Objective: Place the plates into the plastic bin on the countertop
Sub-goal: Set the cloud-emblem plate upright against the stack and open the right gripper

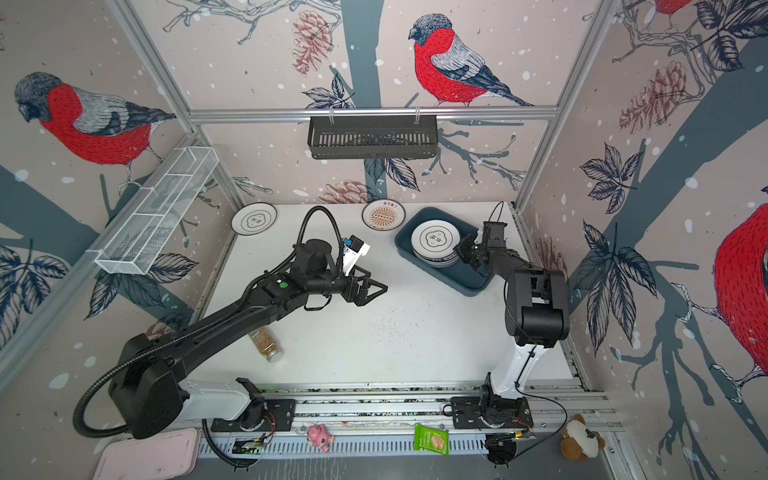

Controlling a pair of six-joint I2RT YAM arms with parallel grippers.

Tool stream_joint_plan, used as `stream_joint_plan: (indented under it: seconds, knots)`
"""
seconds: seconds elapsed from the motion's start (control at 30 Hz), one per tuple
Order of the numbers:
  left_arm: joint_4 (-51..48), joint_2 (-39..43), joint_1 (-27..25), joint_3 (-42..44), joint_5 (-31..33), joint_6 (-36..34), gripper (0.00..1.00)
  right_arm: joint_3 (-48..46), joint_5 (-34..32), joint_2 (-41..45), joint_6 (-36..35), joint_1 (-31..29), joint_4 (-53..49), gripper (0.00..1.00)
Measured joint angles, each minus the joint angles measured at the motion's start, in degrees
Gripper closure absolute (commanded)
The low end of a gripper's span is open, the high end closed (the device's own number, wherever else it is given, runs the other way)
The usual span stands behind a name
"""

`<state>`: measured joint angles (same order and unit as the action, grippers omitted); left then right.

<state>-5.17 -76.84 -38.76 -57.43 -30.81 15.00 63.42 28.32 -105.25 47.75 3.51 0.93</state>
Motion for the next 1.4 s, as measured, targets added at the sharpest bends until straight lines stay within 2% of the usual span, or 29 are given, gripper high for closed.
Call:
stream_joint_plan:
  seconds: [0.53,1.07,1.4]
  knots:
    - [-0.3,-0.1,-0.2,-1.0,1.2,-0.4,0.04,-0.7,-0.1,-0.7,0.1,0.3,1.4,0.92]
    - [-0.5,-0.2,-0.4,-1.1,1.3,-0.4,0.04,-1.0,-1.6,0.2,-0.2,0.3,1.4,0.73]
    - [-1.9,-0.8,-0.4,-1.6,1.5,-0.8,0.04,0.4,-4.9,0.9,-2.6,-0.1,-1.8,0.66]
